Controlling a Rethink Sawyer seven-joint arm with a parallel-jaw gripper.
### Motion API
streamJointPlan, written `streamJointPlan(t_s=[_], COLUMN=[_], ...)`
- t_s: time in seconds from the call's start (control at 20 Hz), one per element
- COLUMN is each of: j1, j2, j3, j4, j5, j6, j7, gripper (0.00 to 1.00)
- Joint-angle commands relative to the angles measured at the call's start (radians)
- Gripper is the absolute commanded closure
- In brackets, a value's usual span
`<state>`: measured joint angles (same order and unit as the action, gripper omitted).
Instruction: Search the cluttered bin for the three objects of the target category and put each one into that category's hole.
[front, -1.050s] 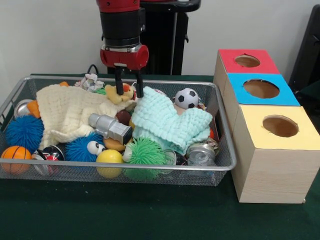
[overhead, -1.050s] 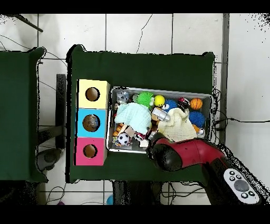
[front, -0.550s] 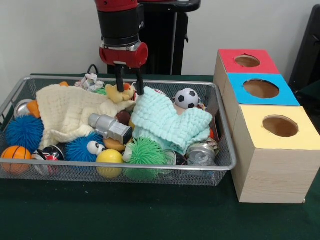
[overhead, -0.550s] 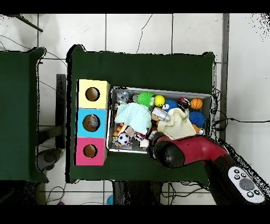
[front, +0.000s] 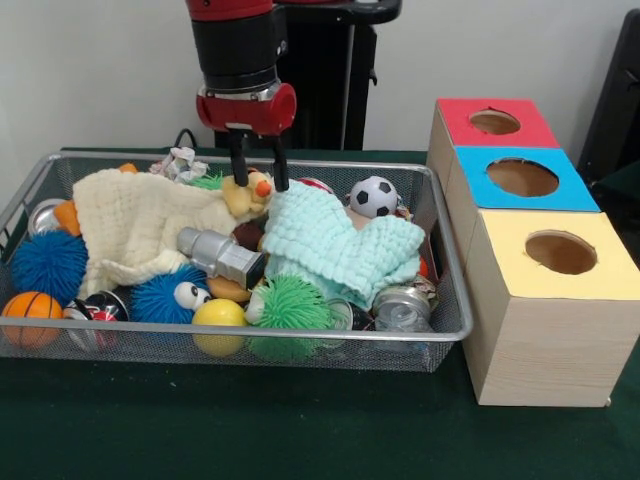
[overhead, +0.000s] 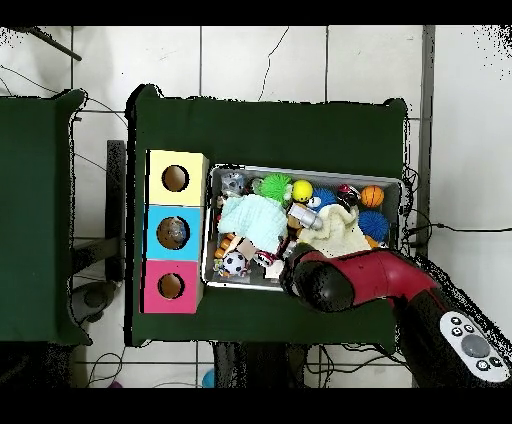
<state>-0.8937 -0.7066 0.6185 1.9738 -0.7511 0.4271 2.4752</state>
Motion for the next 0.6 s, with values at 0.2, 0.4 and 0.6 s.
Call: streamJointPlan(t_s=[0.2, 0.4, 0.6], j1=[-0.046, -0.053, -0.055], j2=[0.004, -0.003, -0.020], j3=[0.127, 0.141, 0.146], j4=[-0.163, -0.175, -0.166], j5=[0.023, 0.019, 0.010], j6=[0.246, 0.279, 0.300], j7=[-0.394, -0.410, -0.427], gripper=[0.00, 0.00, 0.00])
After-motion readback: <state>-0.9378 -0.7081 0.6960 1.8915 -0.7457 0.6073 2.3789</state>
